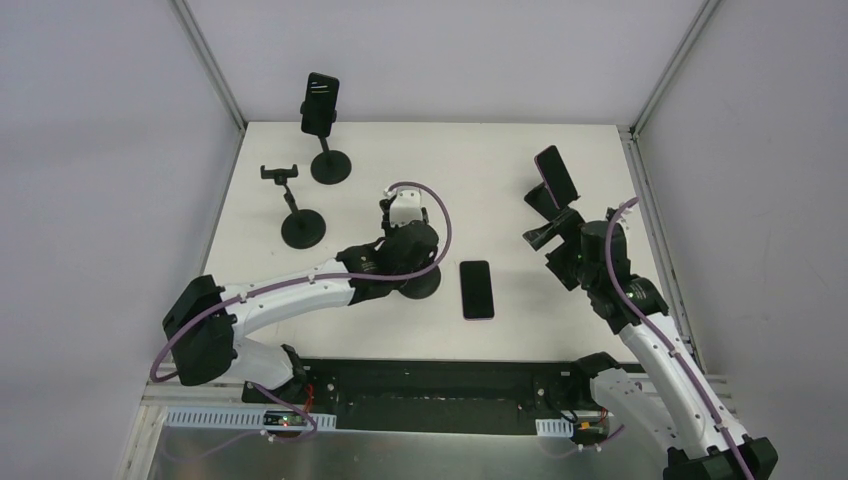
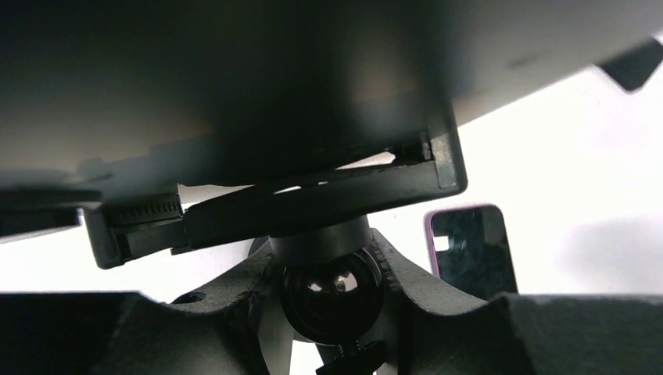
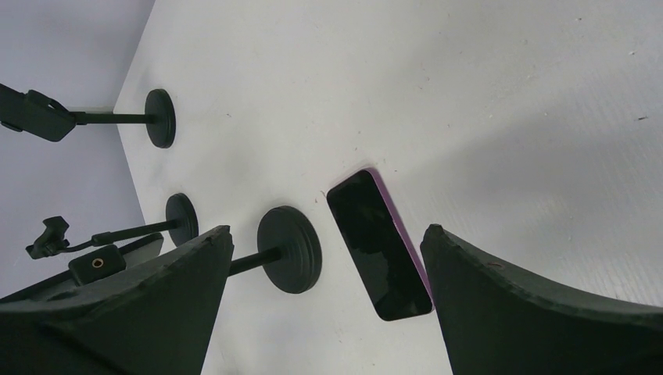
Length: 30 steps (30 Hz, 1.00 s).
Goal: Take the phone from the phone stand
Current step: Adjust the phone stand with the phone at the center of the board.
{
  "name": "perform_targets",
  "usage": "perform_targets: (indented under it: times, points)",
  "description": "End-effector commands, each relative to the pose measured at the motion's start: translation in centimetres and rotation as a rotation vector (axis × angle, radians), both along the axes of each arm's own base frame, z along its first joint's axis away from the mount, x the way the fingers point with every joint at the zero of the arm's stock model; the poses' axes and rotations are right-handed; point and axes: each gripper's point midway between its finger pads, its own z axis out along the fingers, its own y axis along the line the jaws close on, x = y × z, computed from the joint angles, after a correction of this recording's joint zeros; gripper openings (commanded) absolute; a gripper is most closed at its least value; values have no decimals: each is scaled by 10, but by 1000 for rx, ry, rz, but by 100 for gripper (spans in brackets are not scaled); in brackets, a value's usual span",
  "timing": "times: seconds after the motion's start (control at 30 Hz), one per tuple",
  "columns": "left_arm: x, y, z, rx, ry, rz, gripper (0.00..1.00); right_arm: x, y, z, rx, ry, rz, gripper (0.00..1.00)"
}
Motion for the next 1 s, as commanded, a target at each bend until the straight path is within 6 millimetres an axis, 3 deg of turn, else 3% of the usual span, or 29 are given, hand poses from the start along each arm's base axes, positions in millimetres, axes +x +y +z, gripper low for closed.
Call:
perform_targets:
  times: [0.0, 0.27, 0.4, 0.57, 0.8, 0.97]
  points:
    - [-21, -2, -18, 123, 76, -230, 0, 2, 2, -1, 2, -7, 18, 95]
    - [-51, -18, -26, 147, 104, -606, 0, 0, 9, -1, -8, -32, 87, 96]
    - [-69, -27, -21, 169, 56, -816, 0, -2, 13, 1, -59, -67, 171, 97]
    - [-88, -26, -15, 241, -38, -1021, 0, -4, 18, 6, -114, -100, 263, 99]
    - [-130, -28, -14, 299, -210, -1387, 0, -10, 36, 16, -144, -146, 450, 99]
    - [-142, -22, -16, 310, -286, -1493, 0, -12, 45, 17, -126, -156, 508, 99]
